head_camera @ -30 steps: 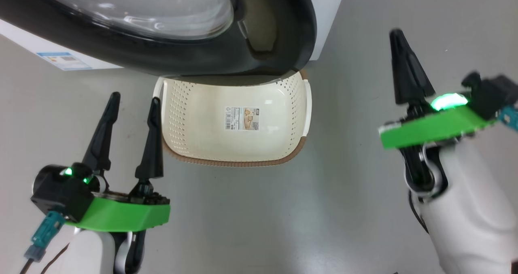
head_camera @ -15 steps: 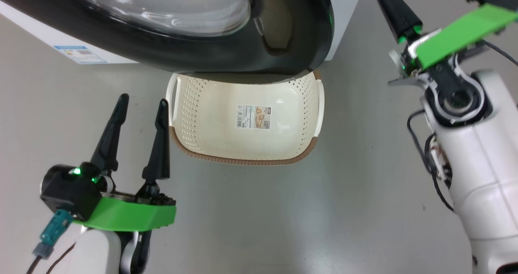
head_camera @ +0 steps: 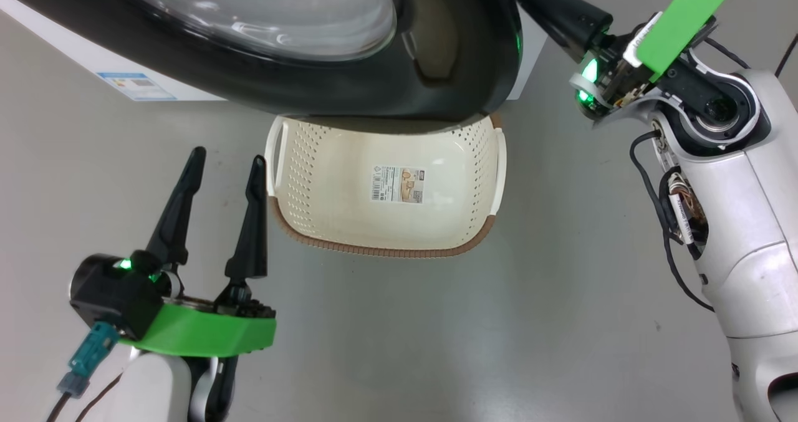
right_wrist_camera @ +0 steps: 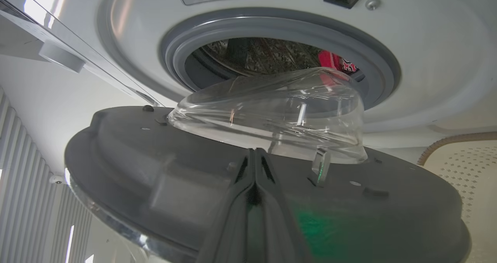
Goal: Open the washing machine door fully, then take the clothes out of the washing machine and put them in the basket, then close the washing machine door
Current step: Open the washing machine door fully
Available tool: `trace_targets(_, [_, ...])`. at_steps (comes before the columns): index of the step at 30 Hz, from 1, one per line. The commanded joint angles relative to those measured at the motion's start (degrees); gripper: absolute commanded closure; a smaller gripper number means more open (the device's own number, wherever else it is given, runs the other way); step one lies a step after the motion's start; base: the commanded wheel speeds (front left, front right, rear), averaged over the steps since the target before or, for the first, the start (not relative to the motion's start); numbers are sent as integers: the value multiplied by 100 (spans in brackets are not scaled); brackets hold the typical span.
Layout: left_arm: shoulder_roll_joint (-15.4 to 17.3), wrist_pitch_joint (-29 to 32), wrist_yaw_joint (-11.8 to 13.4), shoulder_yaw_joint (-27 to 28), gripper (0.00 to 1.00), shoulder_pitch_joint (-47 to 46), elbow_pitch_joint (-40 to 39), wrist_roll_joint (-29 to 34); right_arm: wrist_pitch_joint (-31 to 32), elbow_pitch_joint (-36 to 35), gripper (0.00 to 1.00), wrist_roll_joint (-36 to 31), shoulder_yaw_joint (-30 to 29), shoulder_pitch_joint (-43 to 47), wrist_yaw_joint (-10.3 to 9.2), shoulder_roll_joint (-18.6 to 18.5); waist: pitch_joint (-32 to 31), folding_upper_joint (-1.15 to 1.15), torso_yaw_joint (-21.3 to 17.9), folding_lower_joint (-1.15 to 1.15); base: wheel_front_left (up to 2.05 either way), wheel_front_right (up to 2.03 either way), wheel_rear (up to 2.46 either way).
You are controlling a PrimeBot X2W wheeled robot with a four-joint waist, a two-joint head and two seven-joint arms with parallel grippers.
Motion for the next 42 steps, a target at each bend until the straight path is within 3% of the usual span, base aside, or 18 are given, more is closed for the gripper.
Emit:
trace_targets(1, [82,-28,-31,157,0,-30,-118,5,136,-147,100,-18,105,-70,44,98,-12,0,12,0,0,0,0])
trace_targets(25, [71,-28,-31,134,0,334,53,52,901,-727,100,-79,529,1122,44,228,-875,0,275,0,0,0,0])
trace_targets(42, [68,-28,-31,239,0,693,176,-44,1065,-771,100,110,787,1875,44,337,-1648,0,890,0,0,0,0])
